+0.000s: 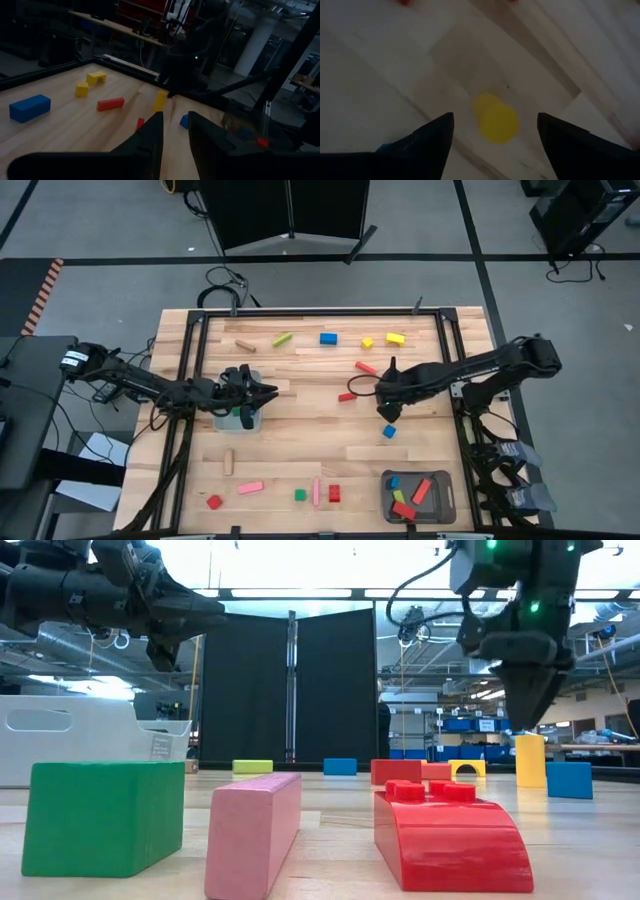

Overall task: Sort blocks by size
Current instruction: Put the bottom center right yellow block into the black bin

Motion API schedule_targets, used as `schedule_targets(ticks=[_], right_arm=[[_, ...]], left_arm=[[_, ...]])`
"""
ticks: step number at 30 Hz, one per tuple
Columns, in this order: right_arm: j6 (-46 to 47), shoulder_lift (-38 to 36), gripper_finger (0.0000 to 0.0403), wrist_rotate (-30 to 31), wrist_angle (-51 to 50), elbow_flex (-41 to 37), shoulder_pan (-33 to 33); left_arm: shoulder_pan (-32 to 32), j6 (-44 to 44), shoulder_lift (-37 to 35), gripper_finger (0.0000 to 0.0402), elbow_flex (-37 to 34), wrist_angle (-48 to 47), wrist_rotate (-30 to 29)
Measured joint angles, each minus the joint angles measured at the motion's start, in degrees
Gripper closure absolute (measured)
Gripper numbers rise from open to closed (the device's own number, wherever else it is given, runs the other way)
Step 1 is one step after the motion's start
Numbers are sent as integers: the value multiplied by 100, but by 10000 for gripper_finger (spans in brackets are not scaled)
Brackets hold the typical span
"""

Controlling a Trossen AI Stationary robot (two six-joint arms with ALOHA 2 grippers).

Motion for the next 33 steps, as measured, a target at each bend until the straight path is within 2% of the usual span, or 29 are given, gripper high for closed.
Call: schedule_targets(ticks=[5, 11, 22, 28, 33], right_arm=[[-147, 248, 94, 64, 15, 0, -164], [-333, 407, 100, 24, 51, 0, -323], [-490, 479, 111, -411, 396, -358, -371], [-567, 479, 133, -420, 973, -570, -371], [-583, 476, 165, -490, 980, -654, -371]], left_arm=[[-2, -1, 2, 305, 0, -2, 7], [-2, 0, 4, 305, 0, -4, 17], [-2, 0, 7, 305, 0, -57, 17], [-2, -1, 7, 305, 0, -59, 17], [-2, -2, 7, 305, 0, -58, 17]])
